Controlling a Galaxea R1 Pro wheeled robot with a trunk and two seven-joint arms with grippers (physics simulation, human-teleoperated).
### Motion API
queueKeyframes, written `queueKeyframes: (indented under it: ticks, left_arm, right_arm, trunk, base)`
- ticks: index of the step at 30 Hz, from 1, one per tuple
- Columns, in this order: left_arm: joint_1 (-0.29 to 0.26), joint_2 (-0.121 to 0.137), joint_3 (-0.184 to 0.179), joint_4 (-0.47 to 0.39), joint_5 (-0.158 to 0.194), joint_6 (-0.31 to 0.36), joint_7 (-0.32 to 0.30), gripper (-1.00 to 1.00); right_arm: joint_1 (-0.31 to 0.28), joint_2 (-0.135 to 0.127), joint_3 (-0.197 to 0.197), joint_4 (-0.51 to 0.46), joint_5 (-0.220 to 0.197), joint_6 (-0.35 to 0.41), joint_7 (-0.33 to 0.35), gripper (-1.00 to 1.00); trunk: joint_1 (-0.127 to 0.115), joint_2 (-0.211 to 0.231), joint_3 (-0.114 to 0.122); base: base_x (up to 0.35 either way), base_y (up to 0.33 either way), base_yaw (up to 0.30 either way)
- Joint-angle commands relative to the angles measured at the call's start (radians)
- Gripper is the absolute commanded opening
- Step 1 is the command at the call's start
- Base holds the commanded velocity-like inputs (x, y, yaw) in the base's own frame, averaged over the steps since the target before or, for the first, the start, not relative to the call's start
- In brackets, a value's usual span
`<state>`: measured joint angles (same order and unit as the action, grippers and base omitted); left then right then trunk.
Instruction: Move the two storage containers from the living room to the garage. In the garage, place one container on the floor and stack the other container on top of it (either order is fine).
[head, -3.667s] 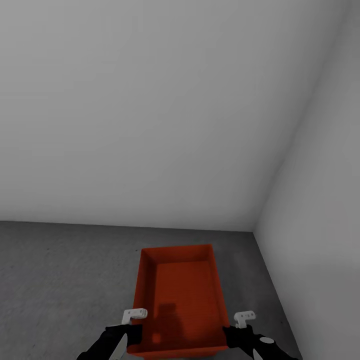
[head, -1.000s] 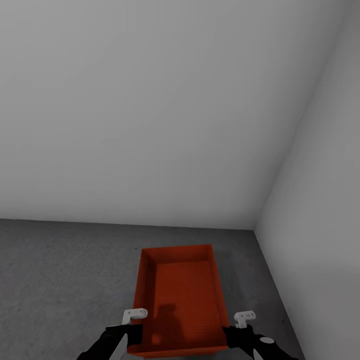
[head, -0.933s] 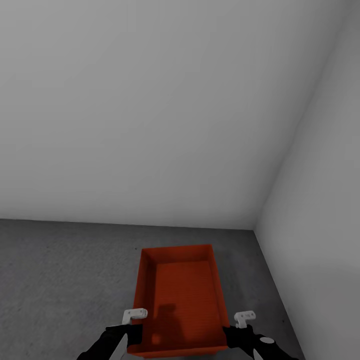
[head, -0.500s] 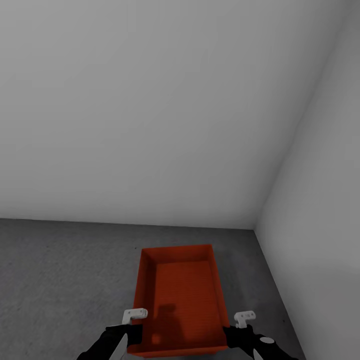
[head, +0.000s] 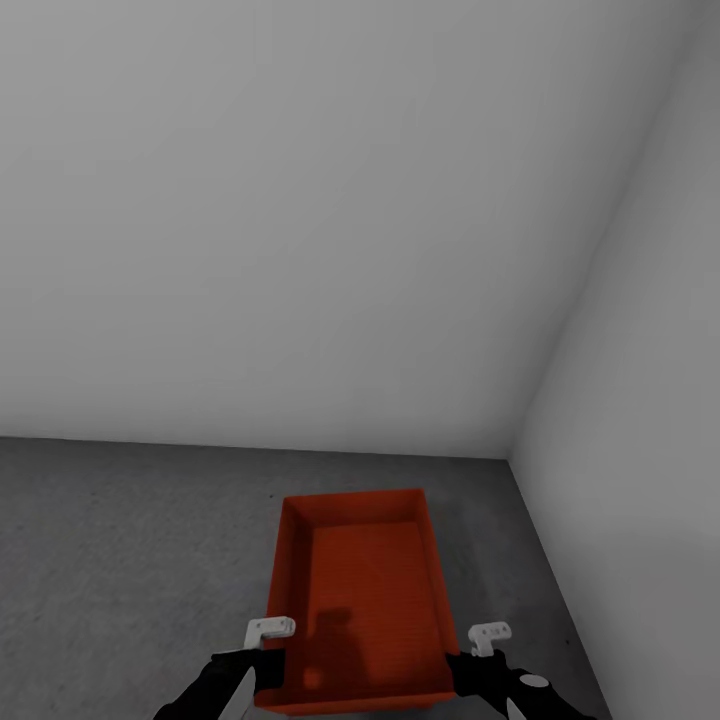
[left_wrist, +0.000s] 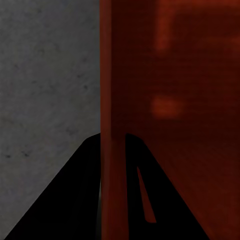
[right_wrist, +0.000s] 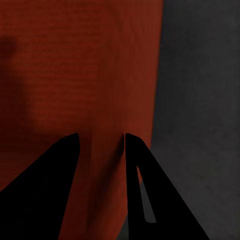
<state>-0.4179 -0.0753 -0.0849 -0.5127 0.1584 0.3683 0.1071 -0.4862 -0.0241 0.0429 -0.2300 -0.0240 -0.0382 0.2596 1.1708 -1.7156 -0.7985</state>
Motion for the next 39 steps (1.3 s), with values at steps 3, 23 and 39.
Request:
queueKeyframes:
  ticks: [3,23,39]
  left_arm:
    - [-0.001,0.0,0.008,-0.019,-0.025,-0.062,0.032,-1.0]
    - [-0.001,0.0,0.008,-0.018,-0.025,-0.062,0.032,-1.0]
    - [-0.001,0.0,0.008,-0.019,-0.025,-0.062,0.032,-1.0]
  right_arm:
    - [0.001,0.027,0.04,0.003,-0.004,-0.005,0.016,-1.0]
    - [0.0,0.027,0.04,0.003,-0.004,-0.005,0.016,-1.0]
    - [0.001,0.027,0.04,0.003,-0.004,-0.005,0.018,-1.0]
  trunk:
    - [0.0,0.0,-0.001]
    - [0.011,-0.021,-0.01]
    - [0.031,-0.056,-0.026]
  base:
    - [0.0,0.0,0.0]
    - [0.0,0.0,0.0]
    - [0.0,0.0,0.0]
